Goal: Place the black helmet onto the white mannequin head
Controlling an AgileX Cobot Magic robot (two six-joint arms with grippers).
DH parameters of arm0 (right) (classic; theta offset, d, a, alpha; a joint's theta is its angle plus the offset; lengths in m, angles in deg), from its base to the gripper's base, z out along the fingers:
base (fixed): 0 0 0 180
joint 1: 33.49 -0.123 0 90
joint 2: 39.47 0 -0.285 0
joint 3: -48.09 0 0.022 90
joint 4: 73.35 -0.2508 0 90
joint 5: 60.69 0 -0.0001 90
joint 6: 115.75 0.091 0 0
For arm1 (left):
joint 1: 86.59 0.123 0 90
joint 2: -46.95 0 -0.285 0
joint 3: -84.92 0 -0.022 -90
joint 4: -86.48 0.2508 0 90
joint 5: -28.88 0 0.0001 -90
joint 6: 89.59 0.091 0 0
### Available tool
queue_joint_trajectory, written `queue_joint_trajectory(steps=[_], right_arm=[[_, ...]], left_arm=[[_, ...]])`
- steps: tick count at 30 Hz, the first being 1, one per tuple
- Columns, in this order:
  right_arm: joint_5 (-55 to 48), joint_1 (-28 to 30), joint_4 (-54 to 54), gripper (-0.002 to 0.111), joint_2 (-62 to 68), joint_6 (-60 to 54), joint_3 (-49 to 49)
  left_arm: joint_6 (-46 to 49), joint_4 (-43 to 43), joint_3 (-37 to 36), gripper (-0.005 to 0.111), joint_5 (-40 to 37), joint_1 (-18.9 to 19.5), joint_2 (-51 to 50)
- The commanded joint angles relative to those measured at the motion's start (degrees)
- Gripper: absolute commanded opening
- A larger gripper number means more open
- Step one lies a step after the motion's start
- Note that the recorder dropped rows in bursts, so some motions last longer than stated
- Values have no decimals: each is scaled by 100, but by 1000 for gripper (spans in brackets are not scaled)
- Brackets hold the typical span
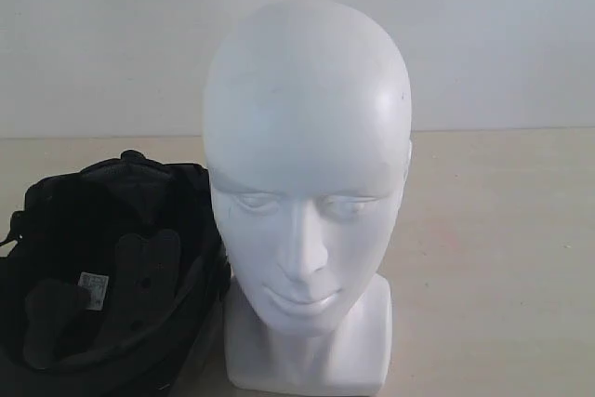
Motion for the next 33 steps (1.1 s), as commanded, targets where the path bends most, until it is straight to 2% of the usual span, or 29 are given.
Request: queue_joint_trajectory(steps=[1, 14, 16, 17, 18, 19, 21, 23, 28, 31, 33], right_arm=[[52, 10, 22, 0, -26, 7, -2], [52, 10, 22, 0, -26, 18, -2], [52, 10, 22, 0, -26, 18, -2], [52, 10, 22, 0, -26, 18, -2], [52, 10, 22, 0, -26, 18, -2], [52, 10, 22, 0, -26, 18, -2], [52, 10, 22, 0, -26, 18, -2], [52, 10, 22, 0, -26, 18, -2], [52, 10, 22, 0, -26, 18, -2], [52, 10, 22, 0, -26, 18, -2], [52, 10, 22, 0, -26, 18, -2]], left_arm=[[-20, -60, -17, 4, -1, 15, 10], [-39, -60, -17, 4, 121, 14, 10], [-369, -347, 351, 4, 238, 14, 10], [-382, -762, 862, 4, 238, 14, 10], [-382, -909, 1066, 4, 238, 14, 10], [-382, -1187, 1487, 4, 202, 14, 10], [-382, -1410, 1862, 4, -30, 14, 10], [-382, -1784, 1958, 4, -320, 14, 10], [-404, -2233, 1948, 4, -261, 14, 10], [-151, -2467, 2092, 4, -698, 14, 10], [673, -2505, 2475, 4, -1726, 2, -385]])
